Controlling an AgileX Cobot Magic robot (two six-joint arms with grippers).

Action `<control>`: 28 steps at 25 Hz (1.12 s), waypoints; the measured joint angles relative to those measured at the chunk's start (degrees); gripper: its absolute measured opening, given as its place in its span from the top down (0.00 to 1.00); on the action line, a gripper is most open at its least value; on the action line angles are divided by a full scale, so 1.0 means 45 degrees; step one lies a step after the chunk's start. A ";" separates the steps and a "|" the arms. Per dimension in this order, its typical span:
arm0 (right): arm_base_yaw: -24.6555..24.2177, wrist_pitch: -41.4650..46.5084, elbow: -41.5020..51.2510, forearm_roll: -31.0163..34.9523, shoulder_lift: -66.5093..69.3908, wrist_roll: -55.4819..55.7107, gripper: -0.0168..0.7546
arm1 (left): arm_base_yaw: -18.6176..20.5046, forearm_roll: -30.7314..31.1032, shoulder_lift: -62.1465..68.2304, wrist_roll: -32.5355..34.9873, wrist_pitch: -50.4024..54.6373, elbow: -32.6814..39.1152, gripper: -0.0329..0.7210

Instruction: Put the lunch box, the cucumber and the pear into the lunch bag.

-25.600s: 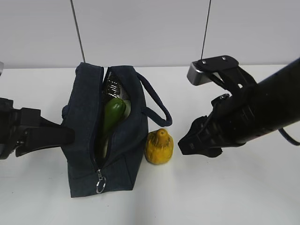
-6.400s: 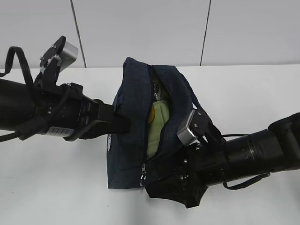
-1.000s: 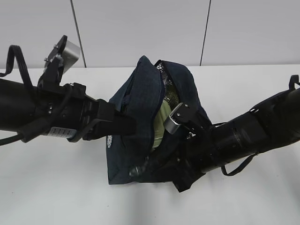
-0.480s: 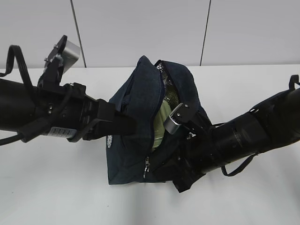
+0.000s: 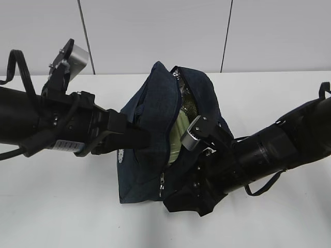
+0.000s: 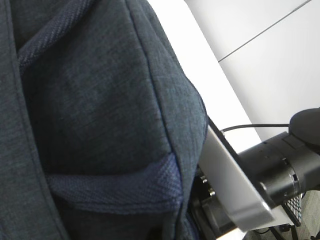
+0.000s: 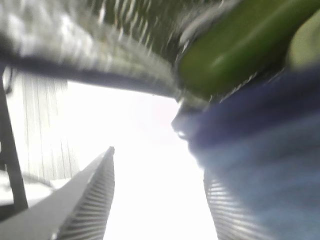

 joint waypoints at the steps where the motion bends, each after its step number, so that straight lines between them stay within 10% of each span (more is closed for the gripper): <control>1: 0.0000 0.0145 0.0000 -0.0112 0.0000 0.0000 0.45 | 0.0000 0.0000 0.0000 0.0000 0.0000 0.0000 0.98; 22: 0.0000 -0.0080 0.0000 0.2105 0.0000 0.0029 0.30 | 0.0000 -0.0393 0.0000 0.0000 -0.0039 0.0000 0.98; 28: 0.0000 -0.0598 0.0000 0.2412 0.0000 0.0090 0.47 | 0.0000 -0.0407 0.0000 0.0000 -0.0027 0.0000 0.98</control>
